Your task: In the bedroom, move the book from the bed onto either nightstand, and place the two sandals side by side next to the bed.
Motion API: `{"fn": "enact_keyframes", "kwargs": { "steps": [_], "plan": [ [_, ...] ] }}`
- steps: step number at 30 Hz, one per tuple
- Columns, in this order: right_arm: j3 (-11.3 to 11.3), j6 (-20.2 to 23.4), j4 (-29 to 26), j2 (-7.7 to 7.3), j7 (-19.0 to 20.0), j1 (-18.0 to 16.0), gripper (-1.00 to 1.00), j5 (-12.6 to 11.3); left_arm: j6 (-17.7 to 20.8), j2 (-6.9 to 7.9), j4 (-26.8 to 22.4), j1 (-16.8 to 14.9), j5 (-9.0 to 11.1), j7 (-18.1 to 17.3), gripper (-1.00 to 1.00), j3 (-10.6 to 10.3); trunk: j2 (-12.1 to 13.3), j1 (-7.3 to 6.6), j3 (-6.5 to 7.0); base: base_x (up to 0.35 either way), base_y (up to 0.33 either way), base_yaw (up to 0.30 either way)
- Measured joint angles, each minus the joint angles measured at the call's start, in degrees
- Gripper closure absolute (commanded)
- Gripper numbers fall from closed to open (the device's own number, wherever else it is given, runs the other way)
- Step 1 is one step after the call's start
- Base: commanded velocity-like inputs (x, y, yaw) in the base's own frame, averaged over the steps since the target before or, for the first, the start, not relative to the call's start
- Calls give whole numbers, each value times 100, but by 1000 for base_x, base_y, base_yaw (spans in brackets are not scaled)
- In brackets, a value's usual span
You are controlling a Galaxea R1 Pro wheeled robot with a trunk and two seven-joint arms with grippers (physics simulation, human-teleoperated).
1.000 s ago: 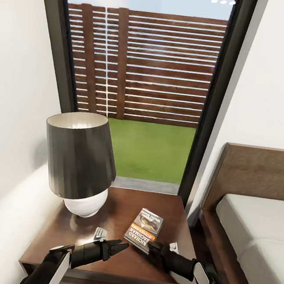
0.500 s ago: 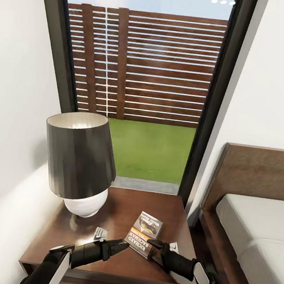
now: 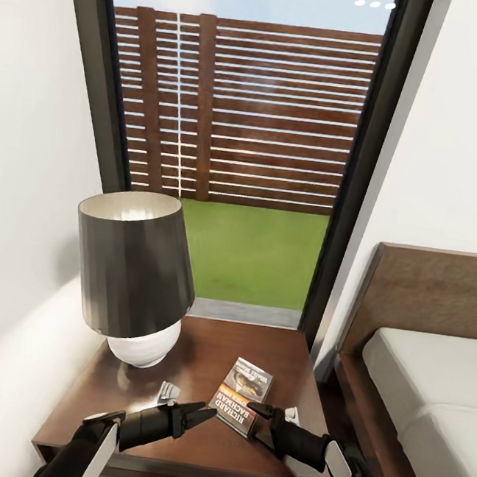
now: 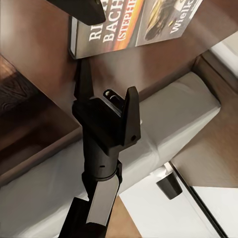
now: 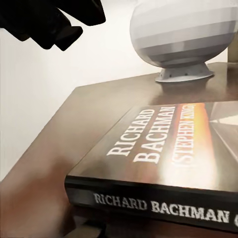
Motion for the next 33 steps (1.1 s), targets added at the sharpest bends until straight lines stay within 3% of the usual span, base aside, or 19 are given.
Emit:
{"fn": "enact_keyframes", "kwargs": {
  "steps": [11,16,33],
  "plan": [
    [0,0,0,0,0,0,-100,0,0,0,0,0,0,0,-100,0,0,0,0,0,0,0],
    [3,-18,0,-1,-4,0,-100,24,0,0,0,0,1,0,-100,0,199,-109,89,0,0,0],
    [3,-26,0,0,-4,0,-100,27,0,1,0,0,0,0,-100,0,201,-109,90,-11,0,0]
  ]
}}
